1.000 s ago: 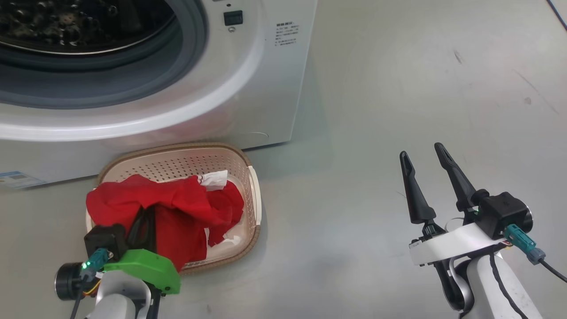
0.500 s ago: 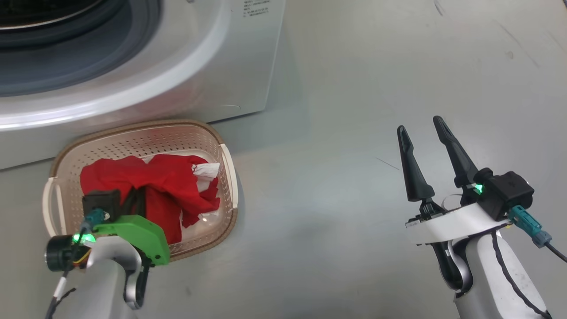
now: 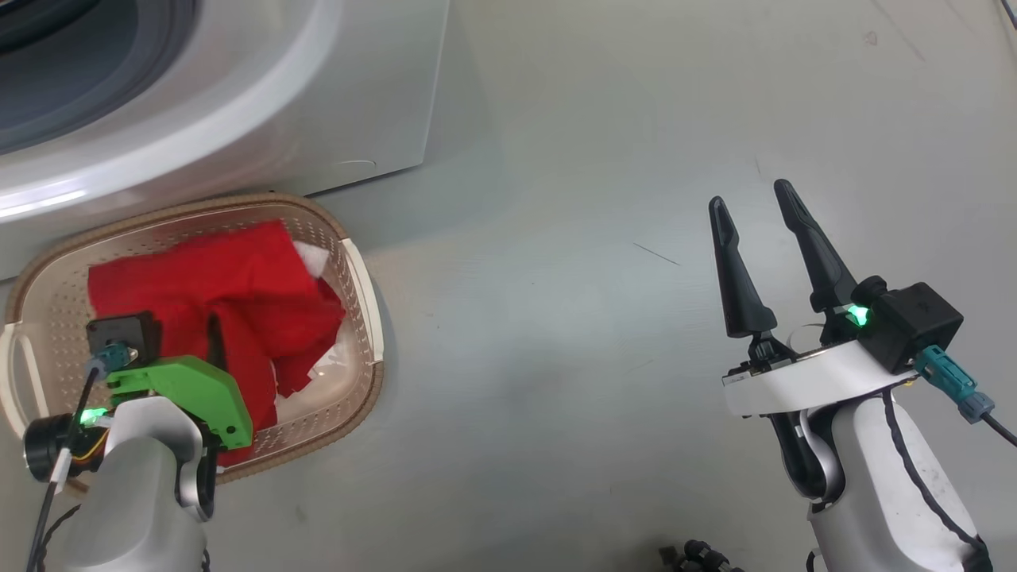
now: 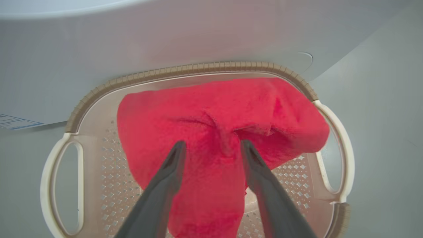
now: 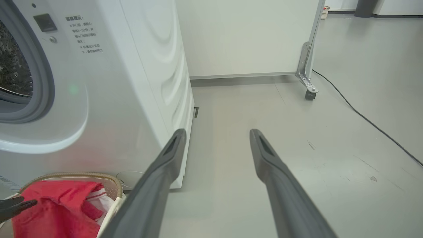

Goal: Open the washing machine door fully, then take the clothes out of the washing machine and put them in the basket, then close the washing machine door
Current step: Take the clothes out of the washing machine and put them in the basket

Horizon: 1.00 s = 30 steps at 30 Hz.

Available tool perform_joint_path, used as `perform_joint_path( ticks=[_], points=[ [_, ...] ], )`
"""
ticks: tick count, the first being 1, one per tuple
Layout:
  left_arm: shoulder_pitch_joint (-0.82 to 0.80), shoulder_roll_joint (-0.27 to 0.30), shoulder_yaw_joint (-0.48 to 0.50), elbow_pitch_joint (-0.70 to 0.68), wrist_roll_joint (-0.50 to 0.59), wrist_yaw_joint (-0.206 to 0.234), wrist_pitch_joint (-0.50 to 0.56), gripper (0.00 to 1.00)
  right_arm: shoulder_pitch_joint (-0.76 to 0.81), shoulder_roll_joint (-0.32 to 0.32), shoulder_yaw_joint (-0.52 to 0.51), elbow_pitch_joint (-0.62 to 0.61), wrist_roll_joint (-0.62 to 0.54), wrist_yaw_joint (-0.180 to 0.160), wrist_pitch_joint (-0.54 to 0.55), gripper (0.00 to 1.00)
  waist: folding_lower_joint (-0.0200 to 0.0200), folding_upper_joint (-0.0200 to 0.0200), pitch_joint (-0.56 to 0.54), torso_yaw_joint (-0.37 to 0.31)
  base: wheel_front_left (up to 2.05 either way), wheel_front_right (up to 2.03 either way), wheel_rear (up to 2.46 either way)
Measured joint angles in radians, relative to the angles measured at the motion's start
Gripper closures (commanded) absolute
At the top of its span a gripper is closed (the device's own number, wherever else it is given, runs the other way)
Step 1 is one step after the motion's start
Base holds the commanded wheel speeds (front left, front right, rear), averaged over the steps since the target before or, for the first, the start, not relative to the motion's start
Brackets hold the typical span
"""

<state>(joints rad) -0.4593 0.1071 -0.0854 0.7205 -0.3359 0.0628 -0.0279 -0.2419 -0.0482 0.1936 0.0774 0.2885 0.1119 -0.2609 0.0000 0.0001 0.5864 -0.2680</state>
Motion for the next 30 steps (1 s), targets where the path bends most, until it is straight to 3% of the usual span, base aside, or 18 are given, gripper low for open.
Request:
perform_joint_path(
  ticks=[14, 19, 30],
  points=[
    [-0.004, -0.025, 0.003, 0.099, -0.009, -0.012, -0.130, 0.00, -0.001, 0.002, -0.029, 0.026, 0.003, 0.000, 0.000, 0.00, 0.0000, 0.0000, -0.045, 0.017, 0.00, 0.00, 0.00],
    [-0.003, -0.032, 0.000, 0.093, -0.011, -0.022, -0.203, 0.00, 0.003, 0.002, -0.042, 0.032, -0.001, 0.000, 0.000, 0.00, 0.0000, 0.0000, -0.073, 0.037, 0.00, 0.00, 0.00],
    [0.005, -0.056, -0.029, 0.001, 0.012, -0.050, -0.224, 0.00, 0.040, -0.011, -0.062, 0.059, -0.031, 0.000, 0.000, 0.00, 0.0000, 0.0000, -0.155, 0.099, 0.00, 0.00, 0.00]
  ],
)
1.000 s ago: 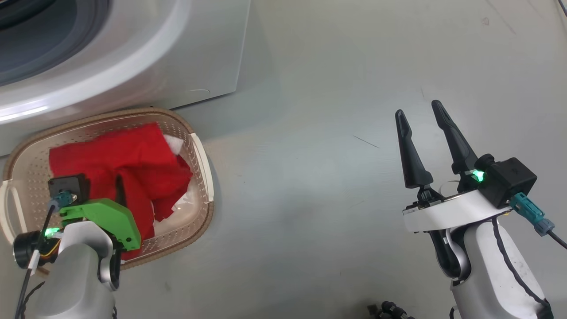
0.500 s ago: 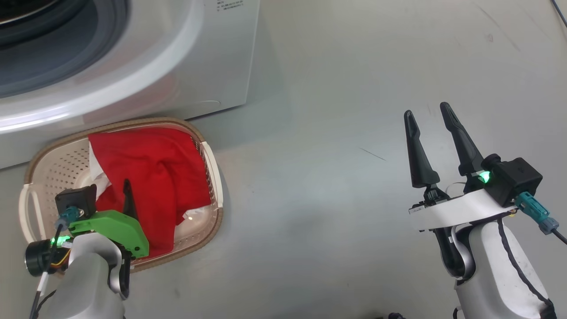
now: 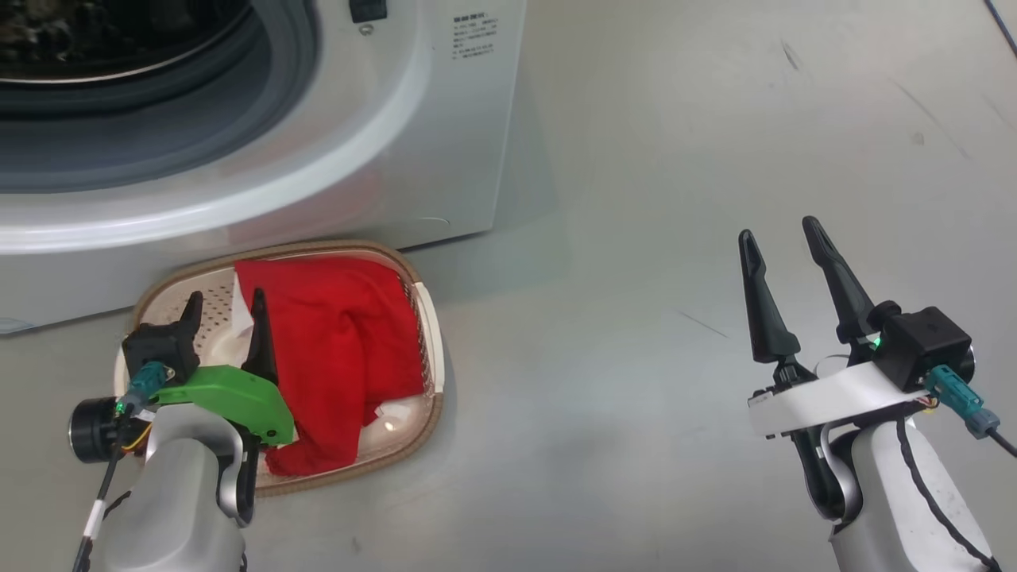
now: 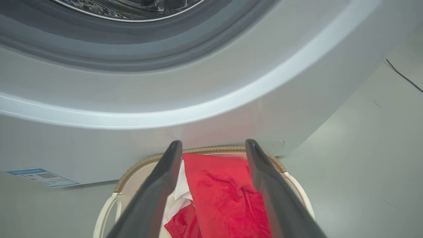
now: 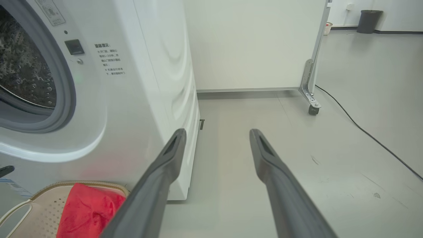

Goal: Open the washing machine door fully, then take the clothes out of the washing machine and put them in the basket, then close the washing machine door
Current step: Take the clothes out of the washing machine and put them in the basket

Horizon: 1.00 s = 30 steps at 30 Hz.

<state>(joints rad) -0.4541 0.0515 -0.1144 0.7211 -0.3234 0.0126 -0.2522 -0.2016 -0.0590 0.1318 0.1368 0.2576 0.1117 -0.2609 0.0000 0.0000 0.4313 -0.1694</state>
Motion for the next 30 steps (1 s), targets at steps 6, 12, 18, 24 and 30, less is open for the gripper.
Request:
perform_joint_path(
  ticks=[6, 12, 18, 24, 30],
  points=[
    [0.038, -0.001, 0.012, -0.113, 0.009, 0.000, 0.000, 0.00, 0.023, -0.006, -0.003, 0.011, -0.013, 0.000, 0.000, 0.00, 0.0000, 0.0000, -0.061, 0.034, 0.00, 0.00, 0.00],
    [0.068, -0.003, 0.019, -0.242, 0.030, 0.001, 0.000, 0.00, 0.052, -0.008, -0.016, 0.016, -0.016, 0.000, 0.000, 0.00, 0.0000, 0.0000, -0.126, 0.066, 0.00, 0.00, 0.00],
    [0.135, -0.004, 0.016, -0.320, 0.053, 0.012, 0.000, 0.00, 0.079, -0.007, -0.016, 0.017, -0.021, -0.001, 0.000, 0.00, 0.0000, 0.0000, -0.186, 0.092, 0.00, 0.00, 0.00],
    [0.209, -0.004, 0.012, -0.384, 0.069, 0.026, 0.000, 0.00, 0.108, -0.007, -0.018, 0.016, -0.023, -0.001, 0.000, 0.00, 0.0000, 0.0000, -0.235, 0.110, 0.00, 0.00, 0.00],
    [0.288, -0.004, -0.010, -0.416, 0.074, 0.032, 0.000, 0.00, 0.144, -0.008, -0.019, 0.015, -0.031, -0.010, 0.000, 0.00, 0.0000, 0.0000, -0.276, 0.121, 0.00, 0.00, 0.00]
  ],
)
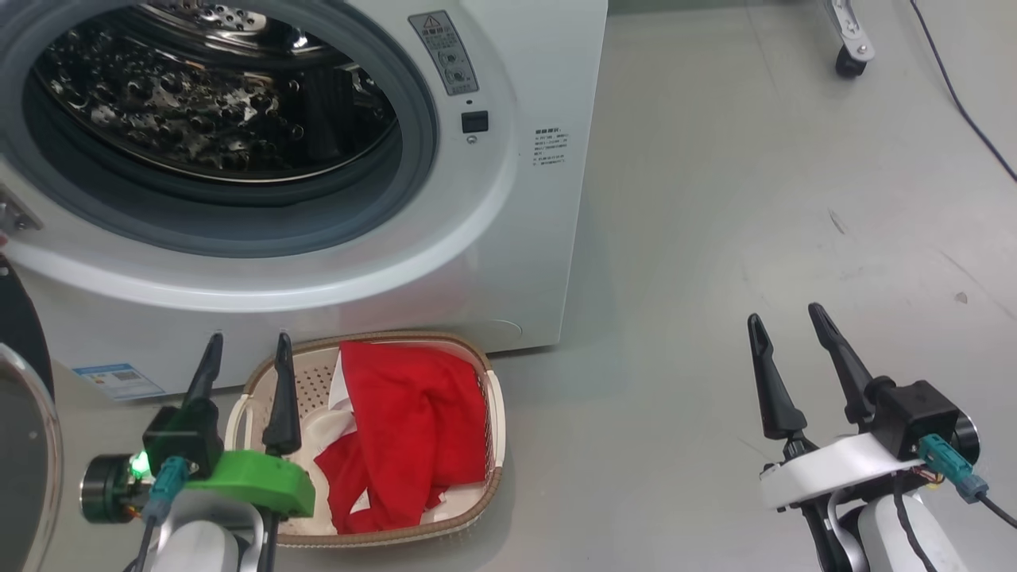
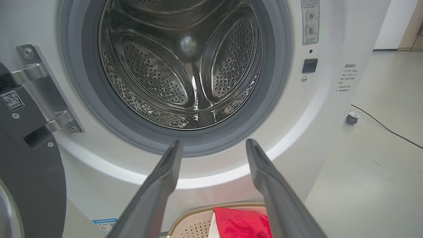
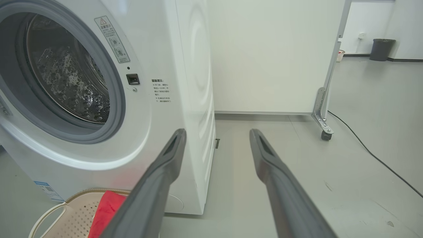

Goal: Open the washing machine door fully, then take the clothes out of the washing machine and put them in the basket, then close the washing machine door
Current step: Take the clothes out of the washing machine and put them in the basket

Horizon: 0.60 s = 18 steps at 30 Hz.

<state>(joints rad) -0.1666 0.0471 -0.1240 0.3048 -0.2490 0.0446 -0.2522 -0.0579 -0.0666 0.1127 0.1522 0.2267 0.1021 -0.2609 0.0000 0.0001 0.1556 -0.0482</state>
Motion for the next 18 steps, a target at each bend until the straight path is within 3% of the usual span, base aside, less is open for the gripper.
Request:
perform_joint_path(
  ticks=[18],
  points=[
    [0.123, 0.000, -0.025, -0.076, 0.000, 0.012, 0.000, 0.00, 0.072, 0.000, 0.017, 0.000, -0.010, -0.001, 0.000, 0.00, 0.0000, 0.0000, -0.084, 0.015, 0.00, 0.00, 0.00]
  ],
)
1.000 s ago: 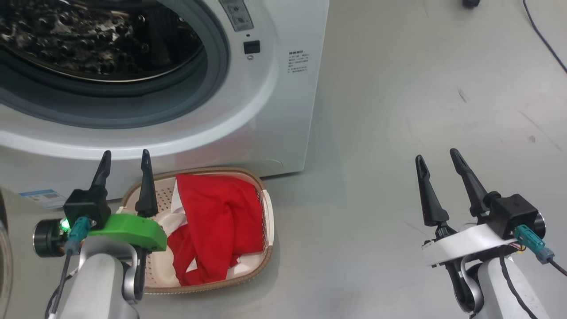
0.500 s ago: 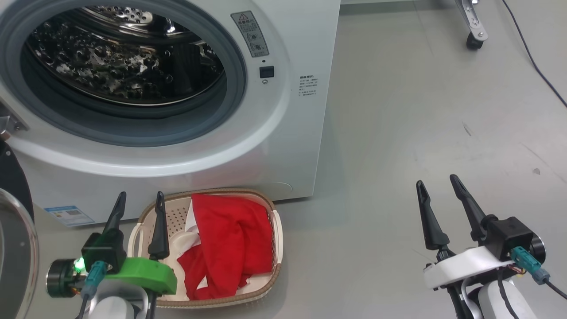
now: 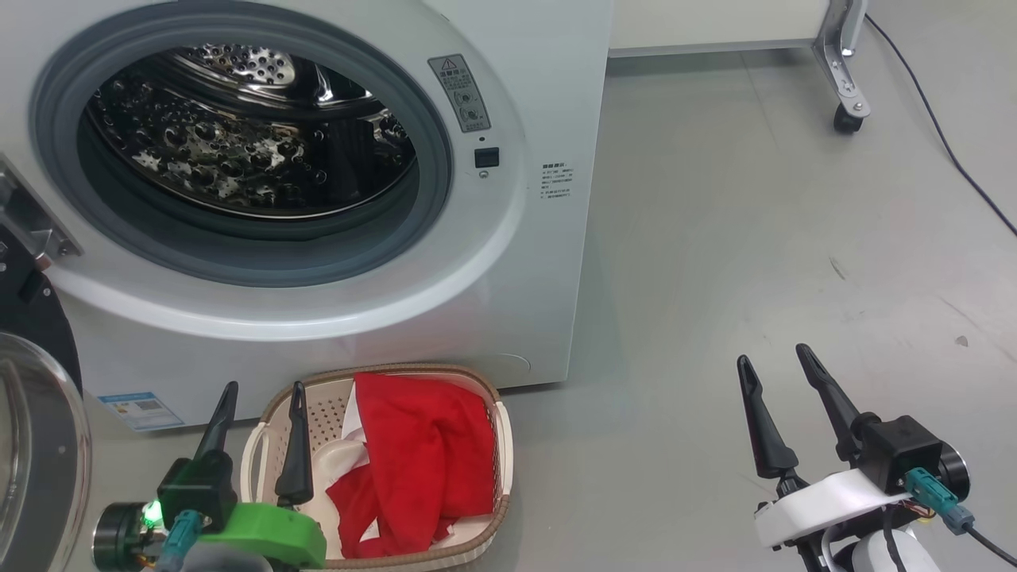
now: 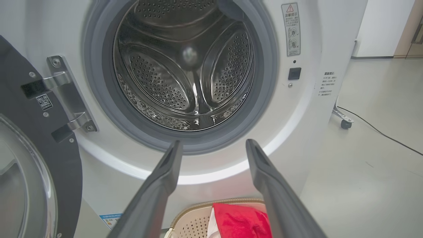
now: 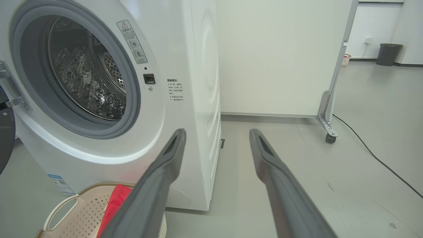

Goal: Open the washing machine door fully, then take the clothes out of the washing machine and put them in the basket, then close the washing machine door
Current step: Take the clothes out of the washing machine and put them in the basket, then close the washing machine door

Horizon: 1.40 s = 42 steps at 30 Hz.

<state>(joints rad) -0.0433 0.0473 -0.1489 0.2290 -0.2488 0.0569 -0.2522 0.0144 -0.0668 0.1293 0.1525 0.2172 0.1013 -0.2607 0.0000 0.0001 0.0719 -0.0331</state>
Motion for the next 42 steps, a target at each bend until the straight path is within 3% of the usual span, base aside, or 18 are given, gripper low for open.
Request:
perform_joint_path(
  ticks=[42],
  points=[
    [0.072, 0.001, -0.015, -0.132, 0.041, 0.031, 0.052, 0.00, 0.023, 0.000, 0.000, -0.023, 0.000, -0.015, 0.000, 0.00, 0.0000, 0.0000, -0.017, -0.002, -0.12, 0.12, 0.00]
  ],
)
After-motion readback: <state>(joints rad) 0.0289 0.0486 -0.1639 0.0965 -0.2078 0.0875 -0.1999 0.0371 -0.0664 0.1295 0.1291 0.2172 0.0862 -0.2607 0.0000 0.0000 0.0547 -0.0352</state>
